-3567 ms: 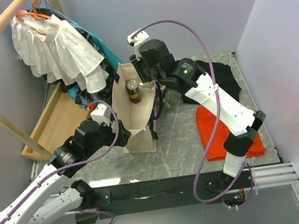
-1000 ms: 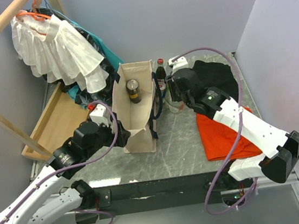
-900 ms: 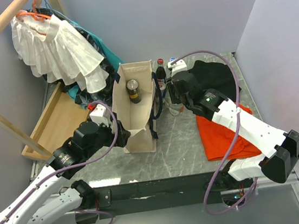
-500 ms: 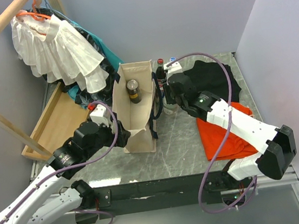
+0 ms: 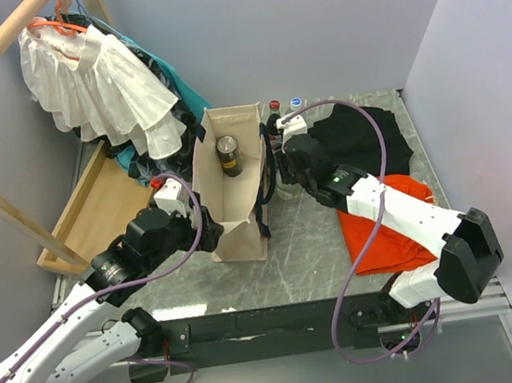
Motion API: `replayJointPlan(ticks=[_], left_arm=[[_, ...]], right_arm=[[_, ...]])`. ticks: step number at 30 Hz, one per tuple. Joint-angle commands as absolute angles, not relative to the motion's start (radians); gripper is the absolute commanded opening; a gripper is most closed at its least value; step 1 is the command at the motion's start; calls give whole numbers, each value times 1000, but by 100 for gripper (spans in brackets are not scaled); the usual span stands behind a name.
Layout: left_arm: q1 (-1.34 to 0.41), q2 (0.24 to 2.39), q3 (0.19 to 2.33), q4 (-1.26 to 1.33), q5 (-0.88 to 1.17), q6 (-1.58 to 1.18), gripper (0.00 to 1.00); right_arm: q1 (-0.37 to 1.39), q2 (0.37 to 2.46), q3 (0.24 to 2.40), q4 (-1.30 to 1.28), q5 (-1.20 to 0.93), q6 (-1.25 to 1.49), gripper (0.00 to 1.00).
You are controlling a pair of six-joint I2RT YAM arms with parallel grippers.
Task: Take the beverage out of the canvas bag
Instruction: Place the drink at the center of the board.
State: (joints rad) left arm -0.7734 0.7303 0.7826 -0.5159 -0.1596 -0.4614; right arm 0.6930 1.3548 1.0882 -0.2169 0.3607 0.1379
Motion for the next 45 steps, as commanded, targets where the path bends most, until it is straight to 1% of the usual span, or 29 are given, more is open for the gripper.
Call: replayJointPlan(ticks=[1,35,45], left_arm=[[-782,732,795,-532,-166,-460,96],[-787,729,795,-538,-181,-463,96],[-788,729,795,-540,-190,-469,96]], right_arm=[[690,1353,1111,-8,379,130,0],[696,1448,999,247,371,77,0],[706,1473,999,291,377,60,0]])
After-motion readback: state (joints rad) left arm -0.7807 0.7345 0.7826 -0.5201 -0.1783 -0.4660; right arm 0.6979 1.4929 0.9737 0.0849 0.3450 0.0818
